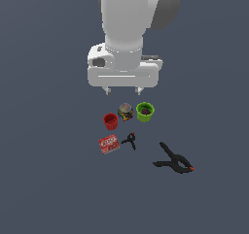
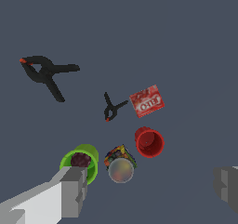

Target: Pick up a designated object from a clutter of objects.

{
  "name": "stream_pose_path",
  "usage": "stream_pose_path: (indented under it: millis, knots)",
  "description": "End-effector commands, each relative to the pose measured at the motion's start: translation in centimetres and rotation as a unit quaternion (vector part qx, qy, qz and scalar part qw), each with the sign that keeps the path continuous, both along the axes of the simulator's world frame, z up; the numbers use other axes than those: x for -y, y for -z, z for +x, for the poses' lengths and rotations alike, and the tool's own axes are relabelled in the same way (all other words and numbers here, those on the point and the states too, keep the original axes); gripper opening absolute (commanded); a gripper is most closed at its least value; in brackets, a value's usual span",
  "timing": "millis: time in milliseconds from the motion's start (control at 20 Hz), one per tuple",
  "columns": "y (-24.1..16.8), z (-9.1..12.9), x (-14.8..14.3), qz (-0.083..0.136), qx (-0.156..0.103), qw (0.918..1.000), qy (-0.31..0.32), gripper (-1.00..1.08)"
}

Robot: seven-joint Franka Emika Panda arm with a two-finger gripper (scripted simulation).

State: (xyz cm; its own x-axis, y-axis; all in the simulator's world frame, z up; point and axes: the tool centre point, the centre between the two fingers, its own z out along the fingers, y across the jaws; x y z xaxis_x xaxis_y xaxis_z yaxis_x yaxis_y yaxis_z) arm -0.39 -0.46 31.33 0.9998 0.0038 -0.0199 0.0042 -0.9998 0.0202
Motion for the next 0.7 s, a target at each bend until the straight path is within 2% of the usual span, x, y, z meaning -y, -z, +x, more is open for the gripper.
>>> stream_pose_path:
  millis: [0, 650]
  knots:
    - [0.0, 0.0, 0.0, 0.000, 0.000, 1.0000, 0.000, 1.00]
    - [1.3, -0.6, 0.3, -0.005, -0.021, 0.9995, -0.023, 1.00]
